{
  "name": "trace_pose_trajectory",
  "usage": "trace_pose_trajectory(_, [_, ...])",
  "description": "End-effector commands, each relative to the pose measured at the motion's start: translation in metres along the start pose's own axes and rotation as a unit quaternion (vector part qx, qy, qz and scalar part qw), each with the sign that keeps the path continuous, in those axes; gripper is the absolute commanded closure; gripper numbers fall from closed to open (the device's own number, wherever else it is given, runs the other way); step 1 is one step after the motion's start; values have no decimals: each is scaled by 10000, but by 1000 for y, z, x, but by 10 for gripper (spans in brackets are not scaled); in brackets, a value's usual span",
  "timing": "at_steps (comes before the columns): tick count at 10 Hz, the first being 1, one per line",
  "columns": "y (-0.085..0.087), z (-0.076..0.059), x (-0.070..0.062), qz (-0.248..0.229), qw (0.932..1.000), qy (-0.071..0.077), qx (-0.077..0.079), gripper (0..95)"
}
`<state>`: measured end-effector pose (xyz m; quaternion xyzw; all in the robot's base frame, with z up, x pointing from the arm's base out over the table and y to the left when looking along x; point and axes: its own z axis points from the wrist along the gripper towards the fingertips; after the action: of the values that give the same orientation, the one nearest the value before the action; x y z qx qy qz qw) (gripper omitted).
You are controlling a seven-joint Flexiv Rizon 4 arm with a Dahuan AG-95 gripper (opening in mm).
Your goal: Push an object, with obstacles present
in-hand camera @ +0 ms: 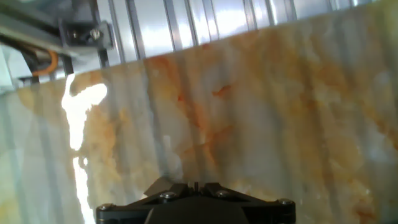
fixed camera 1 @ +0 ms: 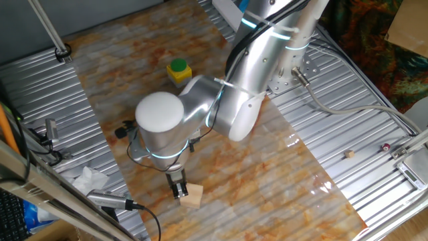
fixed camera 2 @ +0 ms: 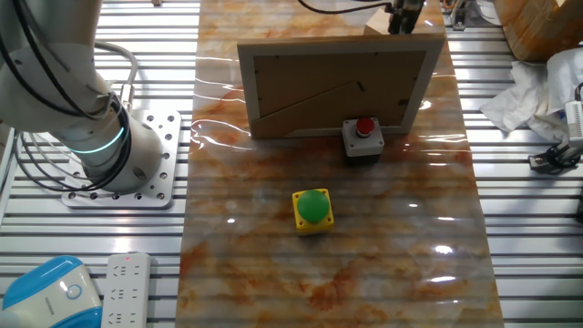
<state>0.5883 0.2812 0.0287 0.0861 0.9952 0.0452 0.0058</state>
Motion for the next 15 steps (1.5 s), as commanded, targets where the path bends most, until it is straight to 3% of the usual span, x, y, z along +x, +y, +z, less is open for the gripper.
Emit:
trace_pose_trajectory(1, [-4, 2, 13, -10, 10000, -79, 16, 950])
trace_pose_trajectory(2, [-4, -2, 14, 53, 9998, -186, -107, 950])
trace_pose_trajectory(3, [-3, -5, 15, 100, 9996, -190, -188, 950])
trace_pose_trajectory(4, [-2, -6, 17, 54, 10000, 13, -47, 950])
trace_pose_trajectory(9, [-7, -4, 39, 37, 10000, 36, 26, 950])
trace_pose_trajectory(15, [-13, -4, 47, 27, 9999, 146, 50, 950])
